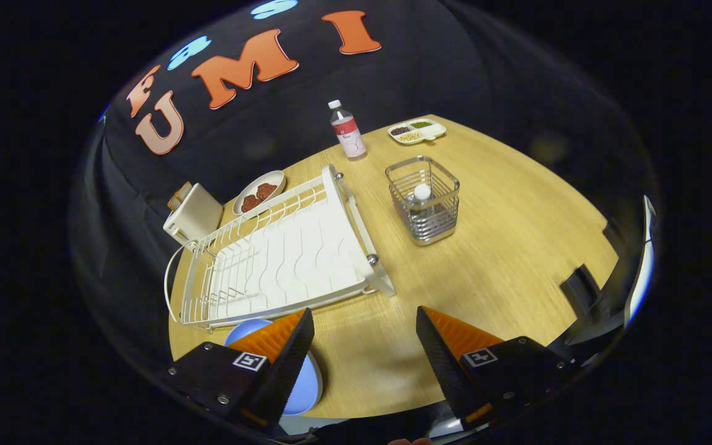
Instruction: Take the plate from the dish rack, then take the spoon from the basket and place it into the plate.
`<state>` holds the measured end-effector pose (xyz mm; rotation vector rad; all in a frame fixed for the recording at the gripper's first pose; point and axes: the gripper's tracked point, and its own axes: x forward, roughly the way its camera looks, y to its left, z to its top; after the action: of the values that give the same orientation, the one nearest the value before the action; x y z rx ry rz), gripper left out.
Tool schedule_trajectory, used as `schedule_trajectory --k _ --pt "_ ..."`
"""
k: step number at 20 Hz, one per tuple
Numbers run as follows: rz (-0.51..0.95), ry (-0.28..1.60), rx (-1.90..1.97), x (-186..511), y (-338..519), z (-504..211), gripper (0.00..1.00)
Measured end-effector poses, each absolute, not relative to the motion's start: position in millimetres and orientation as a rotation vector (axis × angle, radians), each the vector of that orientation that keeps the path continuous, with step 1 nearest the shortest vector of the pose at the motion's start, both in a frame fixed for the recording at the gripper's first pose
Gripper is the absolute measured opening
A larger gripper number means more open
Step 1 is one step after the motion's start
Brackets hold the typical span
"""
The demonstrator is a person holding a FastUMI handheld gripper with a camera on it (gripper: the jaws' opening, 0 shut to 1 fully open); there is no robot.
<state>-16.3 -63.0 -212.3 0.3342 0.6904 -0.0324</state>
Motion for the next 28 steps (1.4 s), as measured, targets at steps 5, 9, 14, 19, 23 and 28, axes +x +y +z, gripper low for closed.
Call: schedule_trajectory --k 5,9,14,19,23,28 --pt "-0.067 0.577 0.213 15.9 -99.9 -184.2 0.99" --pt "-0.050 0.494 0.157 42.6 -116.3 -172.2 0.99" --pt "-0.039 0.389 0.041 72.9 -133.1 -168.8 0.96" --pt "0.025 0.387 0.002 79.9 -126.8 -183.5 0.62" --pt "0.038 0.388 -0.033 87.0 -130.2 -189.3 0.36" --pt "0.011 0.382 -0.038 87.4 -141.3 -184.9 0.09"
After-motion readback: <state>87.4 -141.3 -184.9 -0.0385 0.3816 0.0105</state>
